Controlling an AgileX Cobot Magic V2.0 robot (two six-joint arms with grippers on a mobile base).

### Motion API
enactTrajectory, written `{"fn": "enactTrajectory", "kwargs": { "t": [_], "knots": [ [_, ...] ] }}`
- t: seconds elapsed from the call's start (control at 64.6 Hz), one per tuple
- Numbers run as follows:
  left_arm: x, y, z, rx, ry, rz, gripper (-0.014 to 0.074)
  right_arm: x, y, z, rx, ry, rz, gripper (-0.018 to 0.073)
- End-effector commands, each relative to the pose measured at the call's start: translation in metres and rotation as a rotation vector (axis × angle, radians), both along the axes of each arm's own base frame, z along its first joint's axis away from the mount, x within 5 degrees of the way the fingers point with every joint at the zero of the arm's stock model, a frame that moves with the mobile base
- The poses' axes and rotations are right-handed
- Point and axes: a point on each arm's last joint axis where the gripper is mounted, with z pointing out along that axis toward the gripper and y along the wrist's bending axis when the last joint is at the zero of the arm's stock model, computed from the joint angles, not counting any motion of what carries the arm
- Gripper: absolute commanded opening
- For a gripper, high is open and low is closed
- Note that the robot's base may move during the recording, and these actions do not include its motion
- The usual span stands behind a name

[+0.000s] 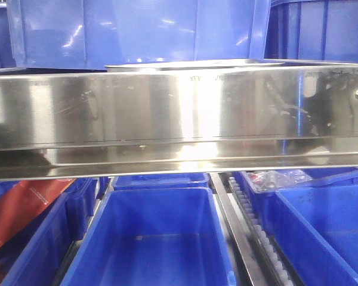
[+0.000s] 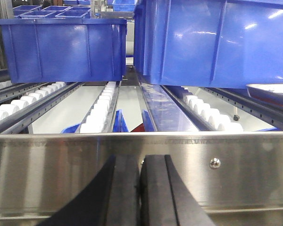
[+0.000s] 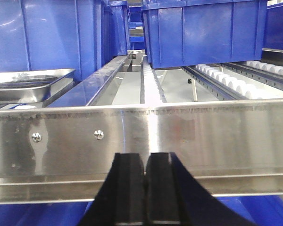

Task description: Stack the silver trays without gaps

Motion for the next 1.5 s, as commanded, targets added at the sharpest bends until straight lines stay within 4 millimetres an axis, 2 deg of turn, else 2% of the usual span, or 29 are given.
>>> {"fn": "enactTrajectory", "kwargs": {
  "t": [0.0, 0.852, 0.976, 1.13, 1.177, 1.254, 1.378, 1.487],
  "knots": [
    [0.000, 0.000, 0.003, -0.006, -0.019, -0.006, -0.0007, 0.000, 0.000, 0.002, -0.011, -0.023, -0.004, -0.0079],
    [0.000, 0.000, 0.003, -0.006, -0.019, -0.006, -0.0007, 0.000, -0.001, 0.005, -0.012, -0.049, -0.007, -0.0079],
    [-0.001, -0.001, 0.008, -0.012, -0.079, -0.009, -0.0007, 0.000, -0.001, 0.007, -0.014, -0.082, -0.010, -0.0079],
    [-0.003, -0.001, 0.025, -0.068, -0.257, -0.018, -0.0007, -0.001, -0.002, 0.018, 0.017, -0.202, -0.023, -0.0079],
    [-0.004, 0.000, 0.026, -0.127, -0.264, -0.016, -0.0007, -0.002, -0.003, 0.020, 0.073, -0.227, -0.026, -0.0079],
    [-0.007, 0.001, 0.040, -0.189, -0.272, -0.018, -0.0007, -0.002, -0.003, 0.021, 0.111, -0.238, -0.028, -0.0079],
    [-0.018, 0.001, 0.076, -0.177, -0.300, -0.029, -0.0007, -0.002, -0.004, 0.022, 0.182, -0.242, -0.030, -0.0079],
    [-0.035, 0.002, 0.110, -0.096, -0.274, -0.023, -0.0007, -0.009, 0.000, 0.050, 0.201, -0.230, 0.009, -0.0079]
  ]
}}
